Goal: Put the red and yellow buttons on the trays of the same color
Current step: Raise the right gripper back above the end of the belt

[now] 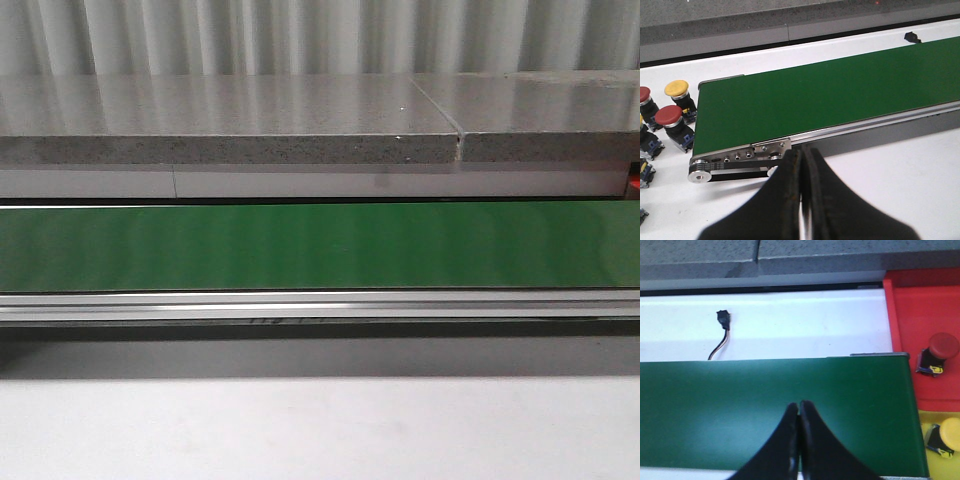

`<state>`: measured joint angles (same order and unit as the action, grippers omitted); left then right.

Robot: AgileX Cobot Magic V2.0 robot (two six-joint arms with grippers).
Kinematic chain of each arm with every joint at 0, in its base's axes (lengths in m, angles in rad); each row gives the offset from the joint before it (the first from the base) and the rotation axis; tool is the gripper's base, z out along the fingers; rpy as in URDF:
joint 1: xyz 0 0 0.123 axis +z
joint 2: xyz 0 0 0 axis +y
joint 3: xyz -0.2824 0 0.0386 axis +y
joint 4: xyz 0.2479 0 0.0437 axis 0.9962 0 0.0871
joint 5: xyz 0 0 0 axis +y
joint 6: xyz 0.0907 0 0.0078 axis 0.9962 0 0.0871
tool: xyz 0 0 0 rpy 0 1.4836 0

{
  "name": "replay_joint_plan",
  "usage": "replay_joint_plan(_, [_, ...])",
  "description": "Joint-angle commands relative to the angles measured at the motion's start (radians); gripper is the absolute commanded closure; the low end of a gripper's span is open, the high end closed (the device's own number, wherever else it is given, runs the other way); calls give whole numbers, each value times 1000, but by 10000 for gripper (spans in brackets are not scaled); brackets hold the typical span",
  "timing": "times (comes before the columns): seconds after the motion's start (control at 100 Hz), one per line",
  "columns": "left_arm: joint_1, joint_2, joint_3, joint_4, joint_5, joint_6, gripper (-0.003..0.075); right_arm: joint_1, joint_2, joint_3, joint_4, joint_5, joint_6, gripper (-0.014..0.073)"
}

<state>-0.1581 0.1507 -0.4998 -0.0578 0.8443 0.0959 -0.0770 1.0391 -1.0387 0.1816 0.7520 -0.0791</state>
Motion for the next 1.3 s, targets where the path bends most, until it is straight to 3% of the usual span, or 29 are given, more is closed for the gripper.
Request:
replay_joint_plan(0.0, [-10, 11, -25, -6, -77, -3, 741, 29, -67, 15, -6, -54, -17, 666])
replay_joint_plan(0.21, [-10, 11, -25, -12, -77, -3, 741, 81, -217, 157, -6, -90, -56, 666])
replay_joint_plan(0.69, [-10, 11, -25, -13, -82, -3, 741, 85, -616, 461, -6, -100, -71, 666])
replay_joint_plan(1.09, [-10, 48, -44, 35, -151, -5, 741, 85, -724, 496, -6, -105, -70, 666])
replay_joint_plan(1.29, [-10, 248, -133, 175, -153, -157, 741, 85, -724, 496, -6, -105, -70, 666])
